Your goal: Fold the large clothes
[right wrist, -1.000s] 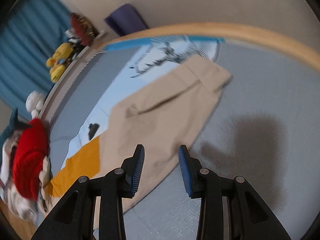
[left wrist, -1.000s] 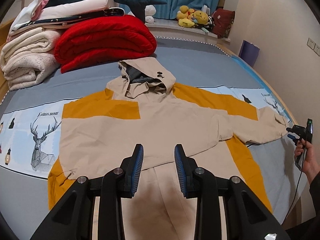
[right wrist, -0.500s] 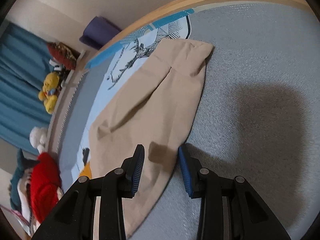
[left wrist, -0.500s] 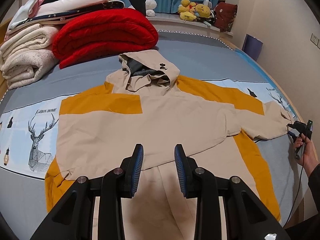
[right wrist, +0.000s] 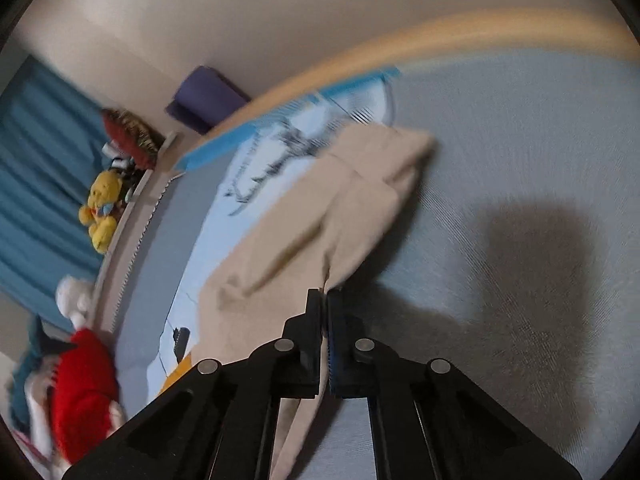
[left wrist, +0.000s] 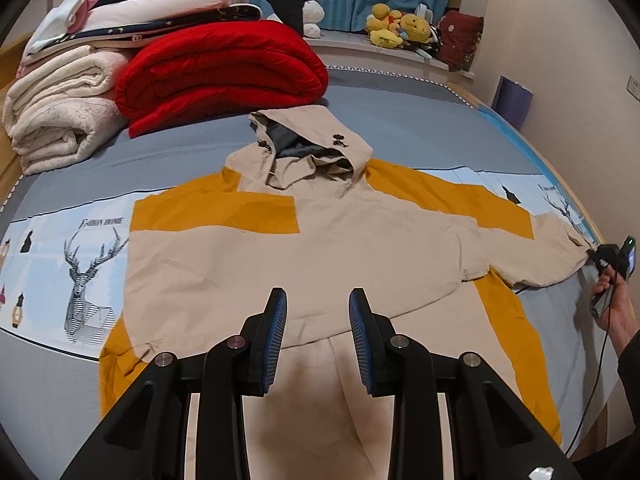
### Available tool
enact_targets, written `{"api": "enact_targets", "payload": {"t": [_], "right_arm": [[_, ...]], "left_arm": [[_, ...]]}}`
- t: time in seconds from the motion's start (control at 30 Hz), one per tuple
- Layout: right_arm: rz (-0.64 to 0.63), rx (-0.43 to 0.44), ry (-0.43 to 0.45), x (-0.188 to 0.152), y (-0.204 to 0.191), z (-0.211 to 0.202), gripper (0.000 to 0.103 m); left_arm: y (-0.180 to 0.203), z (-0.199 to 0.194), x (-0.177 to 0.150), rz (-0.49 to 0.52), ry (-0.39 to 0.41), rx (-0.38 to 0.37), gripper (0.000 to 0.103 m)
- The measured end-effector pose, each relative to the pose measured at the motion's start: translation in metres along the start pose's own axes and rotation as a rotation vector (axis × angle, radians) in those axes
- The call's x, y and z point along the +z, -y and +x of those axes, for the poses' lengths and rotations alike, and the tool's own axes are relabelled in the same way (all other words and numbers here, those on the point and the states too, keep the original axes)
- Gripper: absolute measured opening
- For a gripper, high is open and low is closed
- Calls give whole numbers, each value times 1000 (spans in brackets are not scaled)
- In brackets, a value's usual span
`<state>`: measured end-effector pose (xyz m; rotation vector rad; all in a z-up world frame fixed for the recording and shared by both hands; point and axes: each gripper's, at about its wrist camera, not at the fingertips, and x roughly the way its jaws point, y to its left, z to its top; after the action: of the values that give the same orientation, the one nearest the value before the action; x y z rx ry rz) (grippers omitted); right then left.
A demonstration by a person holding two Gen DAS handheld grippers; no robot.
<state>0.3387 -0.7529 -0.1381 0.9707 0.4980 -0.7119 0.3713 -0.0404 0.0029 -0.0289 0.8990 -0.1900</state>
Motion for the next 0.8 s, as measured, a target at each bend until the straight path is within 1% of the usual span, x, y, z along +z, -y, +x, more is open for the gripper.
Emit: {"api": "enact_targets", "payload": {"t": [0.03, 0.1, 0.2, 0.23, 0.3, 0.33, 0.37, 0.4, 0.5, 0.53, 0.57, 0.6, 0.63, 0.67, 0.7, 0.77, 0.8], "right_arm": [[-39, -5, 20, 0, -13, -6, 2], [-144, -11, 68, -3, -52, -24, 2], [-302, 19, 125, -16, -114, -51, 2], [-377, 39, 139, -26, -141, -62, 2], [-500, 106, 150, -53, -191, -83, 2], [-568, 153, 139, -75, -220, -94, 2], [-612, 188, 124, -92, -237, -101, 2], [-690, 260, 87, -126, -268, -113, 2], [-856, 432, -40, -216, -324, -141, 2], [-917, 511, -116, -258, -343, -154, 2], [-954, 566, -187, -290, -354, -162, 2], [-993, 616, -276, -324, -363, -169, 4], [-1013, 645, -340, -345, -367, -171, 4], [-1040, 678, -451, -378, -370, -173, 4], [-1058, 685, -540, -405, -369, -175, 5], [-1059, 652, -627, -432, -363, -176, 6], [-1047, 624, -658, -439, -359, -177, 7]], "left_arm": [[-3, -2, 1, -6, 4, 4, 28], [-9, -5, 3, -19, 11, 12, 28], [-26, -11, 7, -51, 18, 43, 28], [-34, -14, 8, -70, 19, 53, 28], [-52, -19, 12, -123, 20, 65, 28], [-59, -21, 13, -143, 20, 70, 28], [-67, -23, 14, -164, 19, 77, 28], [-76, -25, 15, -184, 20, 87, 28], [-100, -31, 17, -235, 24, 115, 27], [-109, -32, 17, -254, 20, 119, 27], [-115, -33, 17, -269, 14, 119, 27], [-122, -33, 17, -284, 7, 117, 27], [-127, -32, 17, -297, -6, 110, 27], [-132, -31, 16, -307, -17, 103, 27], [-138, -29, 16, -325, -32, 90, 27], [-143, -26, 13, -349, -56, 65, 27], [-146, -23, 12, -362, -74, 54, 27]]}}
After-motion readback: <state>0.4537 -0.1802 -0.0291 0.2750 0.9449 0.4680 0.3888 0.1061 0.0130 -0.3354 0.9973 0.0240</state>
